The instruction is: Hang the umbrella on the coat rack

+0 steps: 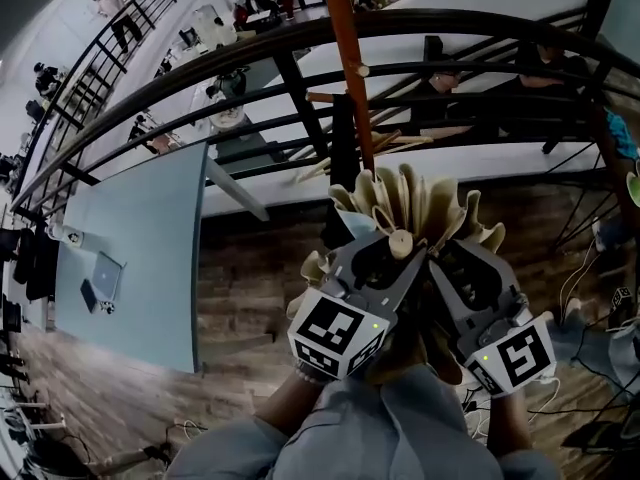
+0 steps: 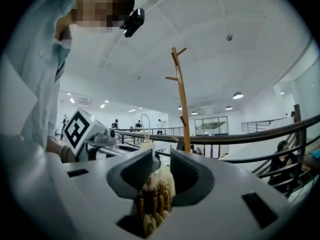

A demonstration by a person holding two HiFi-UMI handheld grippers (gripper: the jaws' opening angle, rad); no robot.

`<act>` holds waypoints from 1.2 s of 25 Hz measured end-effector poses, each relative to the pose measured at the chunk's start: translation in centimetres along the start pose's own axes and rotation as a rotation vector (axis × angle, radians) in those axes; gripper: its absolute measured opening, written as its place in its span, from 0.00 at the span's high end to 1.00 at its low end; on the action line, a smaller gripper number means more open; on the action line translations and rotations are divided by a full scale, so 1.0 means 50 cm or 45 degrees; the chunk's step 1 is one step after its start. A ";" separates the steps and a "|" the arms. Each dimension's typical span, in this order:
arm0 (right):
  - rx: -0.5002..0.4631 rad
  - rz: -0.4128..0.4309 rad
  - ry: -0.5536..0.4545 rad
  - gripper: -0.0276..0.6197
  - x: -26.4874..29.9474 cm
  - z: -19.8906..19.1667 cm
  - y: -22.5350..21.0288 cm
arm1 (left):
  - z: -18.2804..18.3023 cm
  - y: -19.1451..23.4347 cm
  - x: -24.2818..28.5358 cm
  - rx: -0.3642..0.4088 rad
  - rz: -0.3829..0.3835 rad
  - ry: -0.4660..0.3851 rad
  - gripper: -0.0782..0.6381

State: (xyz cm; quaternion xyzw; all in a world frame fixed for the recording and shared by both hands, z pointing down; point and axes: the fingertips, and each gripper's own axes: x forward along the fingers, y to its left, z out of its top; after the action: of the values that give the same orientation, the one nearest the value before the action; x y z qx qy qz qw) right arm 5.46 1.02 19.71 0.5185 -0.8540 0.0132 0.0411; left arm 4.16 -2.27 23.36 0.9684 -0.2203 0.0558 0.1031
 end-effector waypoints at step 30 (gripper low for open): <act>-0.342 0.292 0.323 0.69 0.073 -0.251 -0.240 | -0.098 0.026 0.314 0.086 0.321 0.144 0.70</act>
State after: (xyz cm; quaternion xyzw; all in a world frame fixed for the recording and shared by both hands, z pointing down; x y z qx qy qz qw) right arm 15.14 -6.97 32.26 0.4020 -0.8895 -0.0309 0.2152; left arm 17.34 -8.83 30.75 0.9312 -0.3322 0.1303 0.0750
